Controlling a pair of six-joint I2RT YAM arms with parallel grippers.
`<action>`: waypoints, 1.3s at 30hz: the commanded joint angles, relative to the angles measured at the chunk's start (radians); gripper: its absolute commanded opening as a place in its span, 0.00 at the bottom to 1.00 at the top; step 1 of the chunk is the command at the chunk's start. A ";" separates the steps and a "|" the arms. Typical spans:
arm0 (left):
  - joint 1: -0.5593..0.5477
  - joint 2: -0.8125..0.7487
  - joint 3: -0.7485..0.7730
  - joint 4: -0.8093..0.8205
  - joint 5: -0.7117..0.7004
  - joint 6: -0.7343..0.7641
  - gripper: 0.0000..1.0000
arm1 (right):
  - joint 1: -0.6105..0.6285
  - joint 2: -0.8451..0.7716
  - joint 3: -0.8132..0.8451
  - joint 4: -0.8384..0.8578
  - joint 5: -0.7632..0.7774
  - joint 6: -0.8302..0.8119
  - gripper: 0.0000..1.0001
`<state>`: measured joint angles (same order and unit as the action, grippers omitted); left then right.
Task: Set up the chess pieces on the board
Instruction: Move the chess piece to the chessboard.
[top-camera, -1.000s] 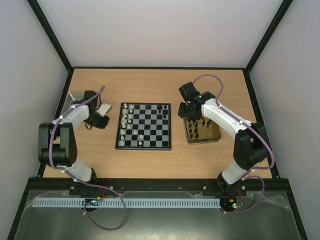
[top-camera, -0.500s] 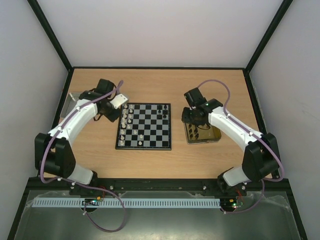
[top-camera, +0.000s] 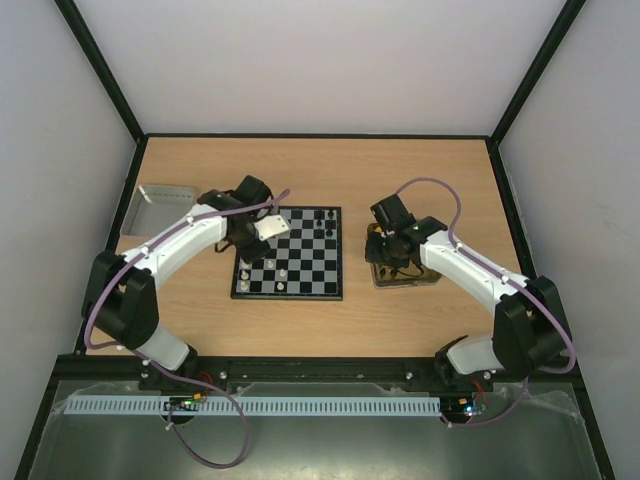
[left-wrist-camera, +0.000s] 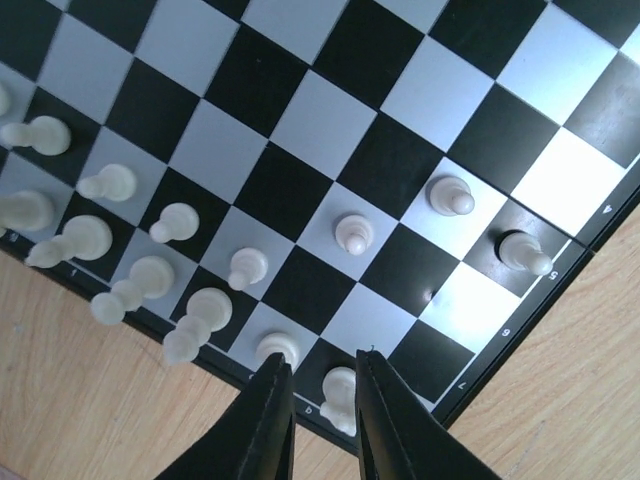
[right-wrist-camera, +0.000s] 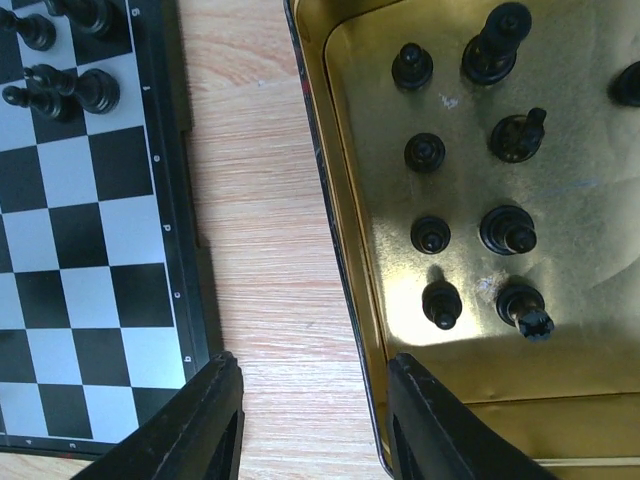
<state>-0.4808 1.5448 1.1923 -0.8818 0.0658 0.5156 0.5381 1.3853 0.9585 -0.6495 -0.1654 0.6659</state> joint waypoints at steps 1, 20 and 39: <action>-0.028 0.036 -0.035 0.023 -0.047 -0.013 0.17 | 0.008 -0.037 -0.024 0.031 0.000 0.013 0.38; -0.073 0.149 -0.061 0.116 -0.055 -0.025 0.26 | 0.008 -0.065 -0.049 0.030 0.011 0.018 0.39; -0.075 0.201 -0.061 0.150 -0.057 -0.032 0.08 | 0.008 -0.079 -0.045 -0.001 0.035 0.009 0.39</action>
<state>-0.5514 1.7321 1.1378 -0.7284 0.0174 0.4835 0.5419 1.3277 0.9203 -0.6235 -0.1581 0.6773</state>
